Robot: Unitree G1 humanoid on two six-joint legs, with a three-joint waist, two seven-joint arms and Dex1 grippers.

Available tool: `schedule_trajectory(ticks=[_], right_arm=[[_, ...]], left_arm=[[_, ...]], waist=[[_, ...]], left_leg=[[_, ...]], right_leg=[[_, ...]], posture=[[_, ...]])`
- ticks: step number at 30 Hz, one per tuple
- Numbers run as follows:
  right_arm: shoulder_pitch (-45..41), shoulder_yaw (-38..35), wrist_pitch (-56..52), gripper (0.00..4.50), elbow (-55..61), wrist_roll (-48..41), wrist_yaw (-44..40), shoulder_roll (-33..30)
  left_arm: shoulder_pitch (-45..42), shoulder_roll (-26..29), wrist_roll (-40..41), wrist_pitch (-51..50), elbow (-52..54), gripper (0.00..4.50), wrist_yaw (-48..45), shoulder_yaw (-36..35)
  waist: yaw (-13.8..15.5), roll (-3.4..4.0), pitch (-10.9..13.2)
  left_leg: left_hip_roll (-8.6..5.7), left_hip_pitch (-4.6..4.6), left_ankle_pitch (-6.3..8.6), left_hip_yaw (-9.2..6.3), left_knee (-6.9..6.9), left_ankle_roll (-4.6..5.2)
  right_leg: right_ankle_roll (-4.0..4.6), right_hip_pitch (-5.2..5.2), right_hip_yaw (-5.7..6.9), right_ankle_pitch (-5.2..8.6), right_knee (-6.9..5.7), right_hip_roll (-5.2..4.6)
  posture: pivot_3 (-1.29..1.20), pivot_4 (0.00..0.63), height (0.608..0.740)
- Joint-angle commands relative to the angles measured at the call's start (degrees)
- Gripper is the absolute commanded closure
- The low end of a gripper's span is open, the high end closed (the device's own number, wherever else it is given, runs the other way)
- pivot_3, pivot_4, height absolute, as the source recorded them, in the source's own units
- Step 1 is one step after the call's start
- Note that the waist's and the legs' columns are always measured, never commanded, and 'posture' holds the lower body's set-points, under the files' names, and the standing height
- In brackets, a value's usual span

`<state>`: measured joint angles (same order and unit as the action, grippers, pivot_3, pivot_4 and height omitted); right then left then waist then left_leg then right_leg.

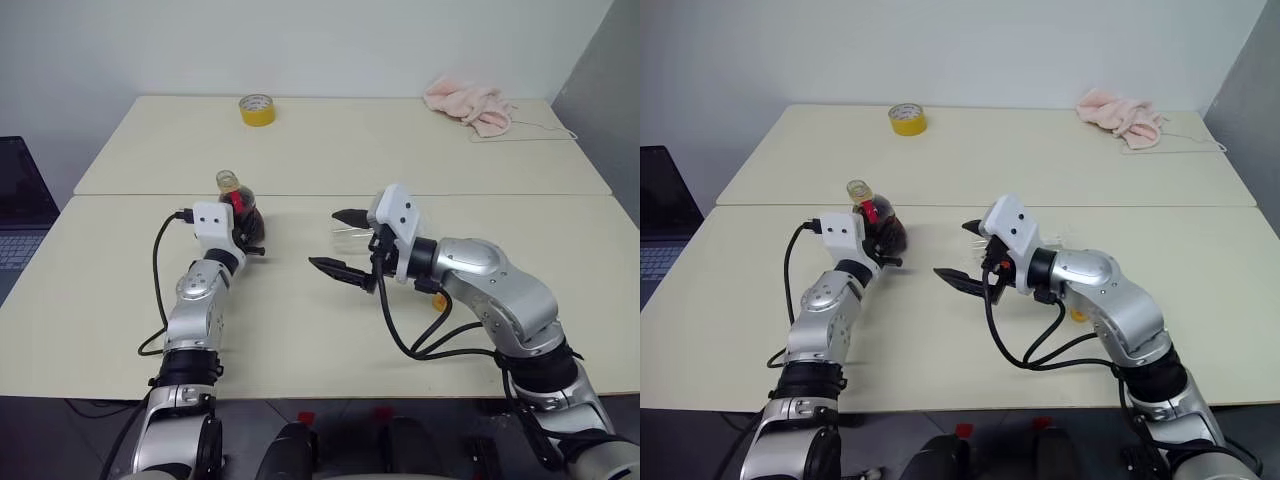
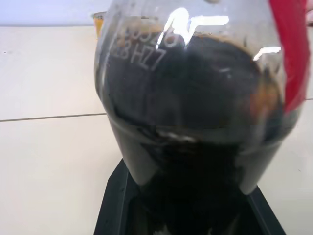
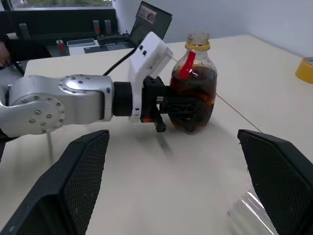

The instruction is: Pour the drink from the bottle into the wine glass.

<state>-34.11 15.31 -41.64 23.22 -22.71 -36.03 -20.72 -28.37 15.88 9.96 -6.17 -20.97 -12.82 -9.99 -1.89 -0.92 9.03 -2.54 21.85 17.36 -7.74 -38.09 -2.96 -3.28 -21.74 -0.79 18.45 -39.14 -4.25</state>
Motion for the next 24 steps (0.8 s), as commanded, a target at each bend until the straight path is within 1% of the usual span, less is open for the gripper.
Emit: schedule_trajectory(ticks=[1,7,9,10,11,14,18,19,24], right_arm=[[-1.67,-0.11,-0.27,0.00,1.39,0.30,0.83,0.86],[-1.37,-0.42,-0.81,0.00,1.68,0.27,1.17,1.26],[-1.29,-0.48,-0.92,0.00,1.81,0.27,1.17,1.32],[-1.27,-0.61,-0.99,0.00,1.90,0.20,1.23,1.41],[-1.26,-0.70,-1.04,0.00,1.96,0.16,1.27,1.48],[-1.37,-0.91,-1.00,0.00,1.76,0.18,1.33,1.69],[-1.33,-1.05,-0.83,0.00,1.81,0.26,1.32,1.74],[-1.32,-1.05,-0.80,0.00,1.82,0.29,1.31,1.74],[-1.03,-1.25,-0.20,0.00,2.07,0.44,0.86,1.26]], left_arm=[[-1.65,0.81,-1.46,2.98,-0.08,3.65,1.39,-0.46],[-2.13,0.59,-1.58,3.43,-2.02,3.65,1.89,-0.79],[-2.01,0.32,-1.41,3.50,-2.22,2.94,2.63,-1.21],[-1.94,0.34,-1.25,3.46,-2.17,2.72,2.79,-1.41],[-1.90,0.41,-1.14,3.43,-2.11,2.33,2.87,-1.49],[-1.61,0.54,-0.33,2.86,-1.50,1.35,2.58,-2.09],[-0.22,0.48,-0.08,1.96,0.82,0.12,1.94,-2.14],[-0.04,0.43,-0.09,1.79,1.15,0.05,1.88,-2.16],[5.11,0.45,0.93,-1.22,8.52,0.05,-0.50,-1.25]], waist=[[0.00,0.00,0.00],[-0.03,0.00,0.00],[-0.03,0.00,0.00],[-0.04,0.00,0.00],[-0.06,0.00,0.00],[-0.14,0.00,0.00],[-0.15,0.00,-0.01],[-0.15,0.00,-0.01],[-0.33,0.01,-0.01]], left_leg=[[0.00,0.00,0.00,-0.01,0.00,0.00],[0.00,0.00,0.00,-0.01,0.01,0.00],[0.00,0.00,0.00,-0.01,0.01,0.00],[0.00,-0.01,0.00,-0.01,0.01,0.00],[0.00,-0.01,0.00,-0.01,0.01,0.00],[0.00,-0.01,0.00,0.00,0.01,0.00],[0.00,0.00,0.00,-0.01,0.02,0.00],[0.00,0.00,0.00,0.00,0.02,0.00],[0.01,0.00,0.00,0.01,0.03,0.00]], right_leg=[[0.00,0.00,0.00,0.00,0.00,0.00],[0.00,-0.03,-0.01,0.00,-0.02,0.00],[0.00,-0.03,-0.01,0.00,-0.04,0.00],[0.00,-0.03,-0.01,0.00,-0.04,0.00],[0.00,-0.04,-0.01,0.00,-0.05,0.00],[0.00,-0.06,-0.02,0.00,-0.07,0.00],[0.00,-0.08,-0.02,0.00,-0.10,0.00],[0.00,-0.08,-0.02,0.00,-0.10,0.00],[0.00,-0.11,-0.06,0.00,-0.11,0.00]], posture=[[0.00,0.150,0.740],[0.00,0.150,0.740],[0.00,0.150,0.740],[0.00,0.150,0.740],[0.00,0.150,0.740],[0.00,0.150,0.740],[0.00,0.150,0.740],[0.00,0.150,0.740],[0.00,0.150,0.740]])
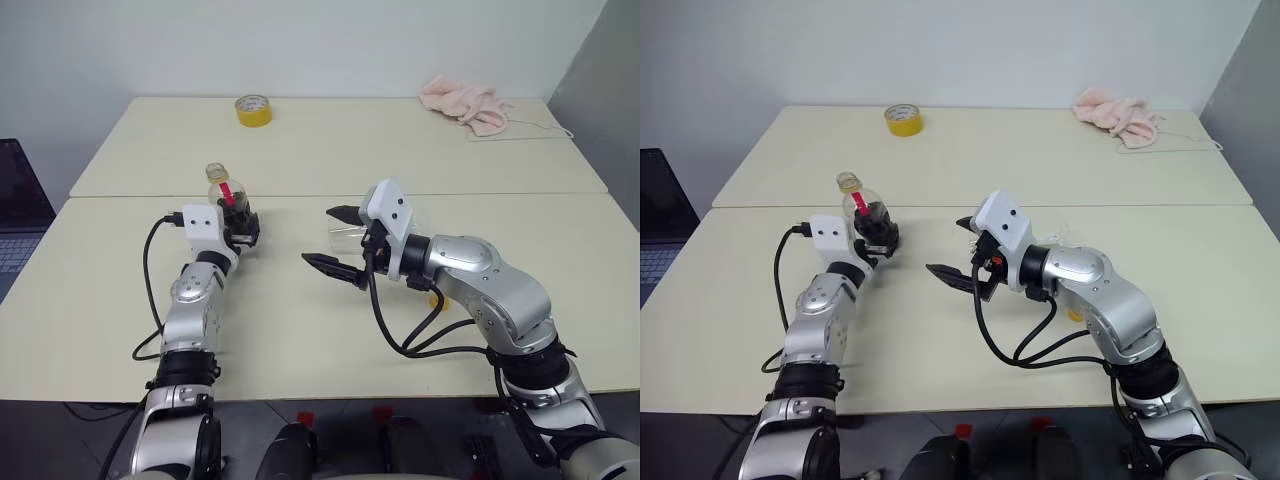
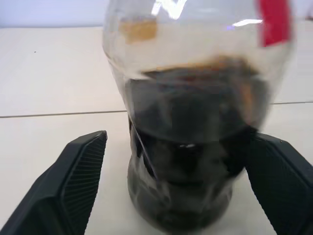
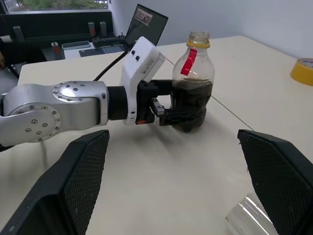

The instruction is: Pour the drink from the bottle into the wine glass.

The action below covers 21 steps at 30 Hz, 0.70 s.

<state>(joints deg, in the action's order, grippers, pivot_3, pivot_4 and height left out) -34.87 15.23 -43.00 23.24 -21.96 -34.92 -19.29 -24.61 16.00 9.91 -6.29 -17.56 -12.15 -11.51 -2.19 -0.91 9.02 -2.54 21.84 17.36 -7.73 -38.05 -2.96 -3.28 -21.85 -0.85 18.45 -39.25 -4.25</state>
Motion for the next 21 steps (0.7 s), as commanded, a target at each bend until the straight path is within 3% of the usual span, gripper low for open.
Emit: schedule_trajectory(ticks=[1,9,14,21], right_arm=[[-0.17,-1.18,1.31,0.00,2.10,-0.23,-0.35,-0.33],[4.83,-3.59,2.05,0.00,4.56,-0.26,-1.02,-4.49],[12.13,-6.91,2.15,0.00,9.11,-1.14,-2.05,-8.81],[17.49,-7.06,7.78,0.00,7.87,8.65,5.12,-10.74]], left_arm=[[1.91,0.29,1.15,-1.60,6.12,0.05,-1.26,0.26],[12.22,0.34,0.92,-8.75,21.10,0.05,0.02,0.11],[20.52,3.80,1.71,-10.37,32.20,0.05,-4.34,0.14],[21.92,7.33,9.57,-16.00,39.53,0.05,-13.00,1.42]], waist=[[-0.04,0.00,0.00],[0.19,-0.01,-0.01],[0.34,-0.01,-0.01],[0.51,-0.01,-0.01]], left_leg=[[0.00,0.01,0.00,-0.01,0.00,0.00],[0.00,0.00,0.00,0.01,0.01,0.00],[0.03,0.00,0.01,0.02,0.04,0.01],[0.05,-0.05,0.01,0.04,0.02,0.03]], right_leg=[[0.00,0.00,0.01,0.00,0.00,0.00],[0.00,0.01,-0.02,0.00,-0.01,-0.01],[0.00,0.05,-0.03,0.00,0.06,0.00],[0.00,0.14,-0.03,0.00,0.09,0.06]], posture=[[0.00,0.150,0.740],[0.00,0.150,0.740],[0.00,0.150,0.740],[0.00,0.150,0.740]])
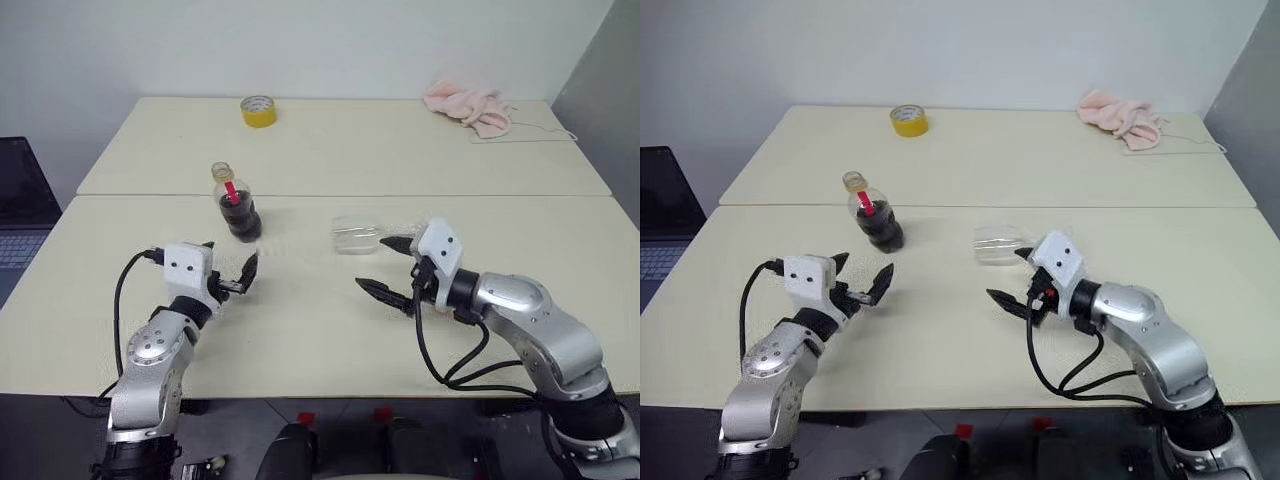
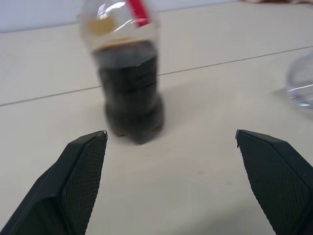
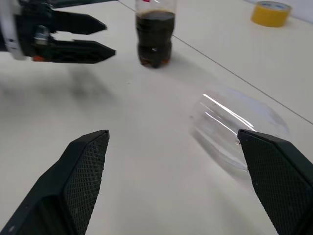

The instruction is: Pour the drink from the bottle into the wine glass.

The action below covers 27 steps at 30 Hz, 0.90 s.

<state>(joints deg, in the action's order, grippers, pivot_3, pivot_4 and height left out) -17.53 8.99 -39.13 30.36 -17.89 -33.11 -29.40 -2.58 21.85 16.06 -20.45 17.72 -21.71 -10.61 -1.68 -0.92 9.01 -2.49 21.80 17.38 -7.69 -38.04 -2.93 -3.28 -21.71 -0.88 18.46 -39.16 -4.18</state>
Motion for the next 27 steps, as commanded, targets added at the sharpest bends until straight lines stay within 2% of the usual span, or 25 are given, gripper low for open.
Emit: schedule_trajectory(ticks=[1,5,13,18,27], right_arm=[[0.03,0.07,5.69,0.00,-0.16,7.28,4.54,-0.98],[-3.23,9.77,15.44,0.00,-6.37,25.56,9.76,-4.98],[-8.21,18.38,25.42,0.00,-20.50,49.63,19.23,-5.89],[-10.71,21.10,27.90,0.00,-28.44,59.52,22.94,-3.57],[-14.19,21.99,30.27,0.00,-39.45,65.84,25.97,2.66]], left_arm=[[-0.51,2.07,4.66,-2.84,4.77,0.05,-5.01,1.04],[-2.99,4.45,8.18,-6.20,5.85,0.05,-10.21,3.65],[-5.90,5.24,8.06,-6.31,4.52,0.05,-12.94,6.66],[-5.98,5.61,8.65,-6.31,4.38,0.05,-15.33,7.82],[-6.89,4.97,8.29,-5.90,3.10,0.05,-15.52,8.56]], waist=[[-0.04,0.00,0.00],[-0.10,0.00,0.00],[-0.15,0.00,0.00],[-0.21,0.00,0.00],[-0.30,0.00,0.00]], left_leg=[[0.00,0.00,0.00,0.01,0.00,0.00],[-0.01,0.00,0.00,0.04,0.02,0.00],[0.02,-0.01,-0.01,0.08,0.03,-0.02],[0.03,-0.01,-0.01,0.10,0.04,-0.03],[0.04,-0.02,-0.02,0.11,0.04,-0.03]], right_leg=[[0.00,0.00,0.00,0.00,0.00,0.00],[0.00,-0.02,-0.01,0.00,0.03,0.00],[0.00,-0.02,-0.03,0.00,0.04,0.02],[0.00,-0.03,-0.04,0.00,0.05,0.03],[0.01,-0.02,-0.05,0.00,0.05,0.05]], posture=[[0.00,0.150,0.740],[0.00,0.150,0.740],[0.00,0.150,0.740],[0.00,0.150,0.740],[0.00,0.150,0.740]])
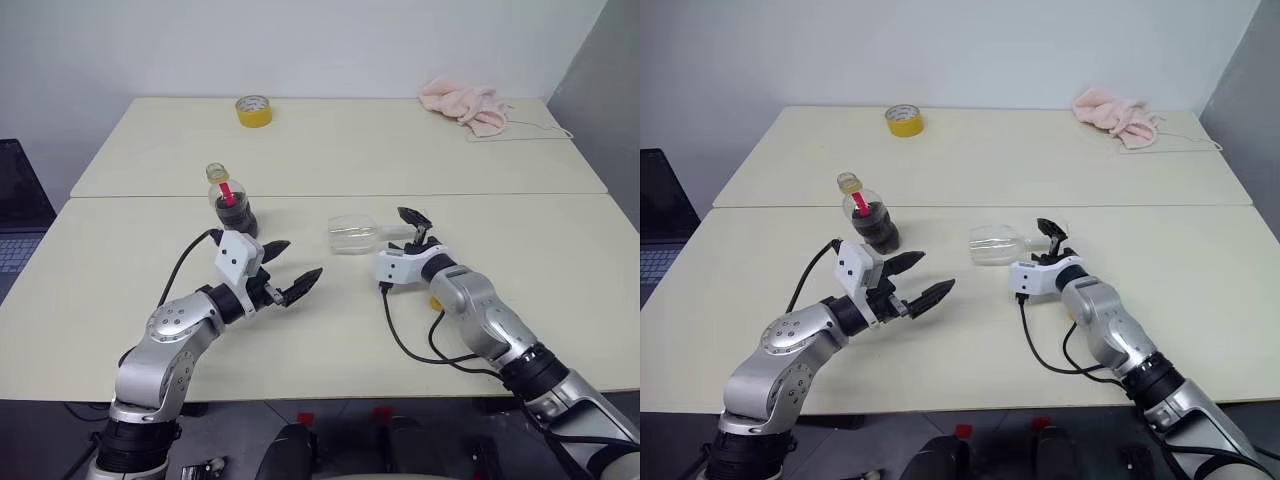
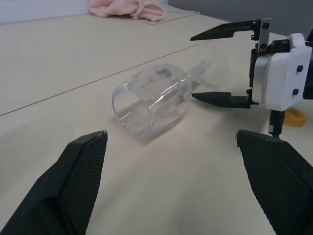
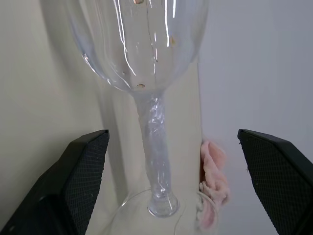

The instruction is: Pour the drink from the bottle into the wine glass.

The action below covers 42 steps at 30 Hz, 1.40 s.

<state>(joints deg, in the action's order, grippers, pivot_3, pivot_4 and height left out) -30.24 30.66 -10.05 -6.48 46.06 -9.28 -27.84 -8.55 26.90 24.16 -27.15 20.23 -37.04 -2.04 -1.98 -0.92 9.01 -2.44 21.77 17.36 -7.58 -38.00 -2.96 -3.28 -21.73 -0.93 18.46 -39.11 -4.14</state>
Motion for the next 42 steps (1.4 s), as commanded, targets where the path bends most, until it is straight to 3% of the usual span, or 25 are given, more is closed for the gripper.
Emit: schedule_trajectory(ticks=[1,8,9,11,20,22,29,33,36,42], right_arm=[[-1.97,0.16,1.31,0.00,-4.16,2.26,2.67,1.60],[-5.48,0.01,1.60,0.00,-14.15,3.67,5.55,5.34],[-5.72,-0.10,1.67,0.18,-14.89,3.55,5.59,5.62],[-5.76,-0.89,1.92,0.63,-15.82,2.27,5.68,6.60],[-4.81,-2.95,1.75,3.85,-14.43,0.70,5.12,7.54],[-4.58,-3.82,1.69,4.32,-12.90,0.48,5.01,7.57],[-1.56,-9.43,2.38,4.34,1.51,-8.66,-2.94,8.38],[1.52,-13.12,1.33,4.34,8.05,-22.04,-9.53,14.41],[2.88,-15.24,4.44,4.34,8.12,-33.76,-13.82,19.96],[2.46,-15.50,8.25,4.34,-0.05,-45.57,-21.43,25.90]], left_arm=[[-1.04,-0.15,0.15,0.87,0.46,0.05,-0.12,0.05],[-1.17,-0.53,-0.08,1.23,0.08,0.05,0.23,0.20],[-1.19,-0.61,-0.13,1.24,0.07,0.01,0.31,0.24],[-1.23,-0.81,-0.22,1.28,-0.04,0.00,0.50,0.29],[-0.92,-1.33,-0.23,1.11,0.01,0.00,0.80,0.15],[-0.56,-1.31,0.13,0.86,0.17,0.00,0.70,-0.21],[4.22,2.61,4.53,-0.89,1.89,0.00,-2.93,-5.09],[8.20,6.57,8.10,-1.90,2.50,0.00,-7.62,-7.86],[12.14,9.87,9.30,-1.34,2.08,0.00,-11.90,-9.52],[14.31,11.59,13.21,-2.39,2.55,0.00,-14.51,-12.13]], waist=[[-0.02,0.00,0.00],[-0.48,-0.01,-0.04],[-0.59,-0.02,-0.05],[-0.83,-0.02,-0.05],[-1.05,-0.02,-0.06],[-1.06,-0.02,-0.06],[-1.53,0.02,-0.02],[-1.52,0.04,-0.01],[-1.43,0.06,0.00],[-0.75,0.11,0.03]], left_leg=[[0.02,0.00,0.00,-0.02,0.00,0.00],[0.02,-0.05,0.00,0.01,0.00,0.00],[0.03,-0.07,0.00,0.01,0.01,0.00],[0.02,-0.10,0.00,0.00,0.01,-0.01],[0.02,-0.11,0.00,0.00,0.03,-0.01],[0.02,-0.11,0.00,-0.01,0.02,-0.01],[0.04,0.00,0.00,0.03,0.09,-0.01],[0.11,-0.02,0.00,0.02,0.12,0.00],[0.10,-0.01,0.00,-0.01,0.11,0.00],[0.05,-0.05,0.01,-0.10,0.05,0.01]], right_leg=[[0.00,0.00,0.01,0.00,0.00,0.02],[0.00,0.02,-0.01,0.00,-0.02,0.02],[0.00,0.04,-0.01,0.00,-0.02,0.02],[0.00,0.08,-0.01,0.00,-0.01,0.02],[0.00,0.10,-0.02,0.00,-0.01,0.02],[0.00,0.09,-0.01,0.00,-0.02,0.02],[0.00,-0.09,-0.05,0.00,-0.02,0.00],[0.01,-0.08,-0.05,0.00,-0.03,0.05],[0.01,-0.06,-0.04,0.00,-0.01,0.05],[0.02,0.03,0.01,0.00,0.02,0.01]], posture=[[0.00,0.150,0.740],[0.00,0.150,0.740],[0.00,0.150,0.740],[0.00,0.150,0.740],[0.00,0.150,0.740],[0.00,0.150,0.740],[0.00,0.150,0.740],[0.00,0.150,0.740],[0.00,0.150,0.740],[0.00,0.150,0.740]])
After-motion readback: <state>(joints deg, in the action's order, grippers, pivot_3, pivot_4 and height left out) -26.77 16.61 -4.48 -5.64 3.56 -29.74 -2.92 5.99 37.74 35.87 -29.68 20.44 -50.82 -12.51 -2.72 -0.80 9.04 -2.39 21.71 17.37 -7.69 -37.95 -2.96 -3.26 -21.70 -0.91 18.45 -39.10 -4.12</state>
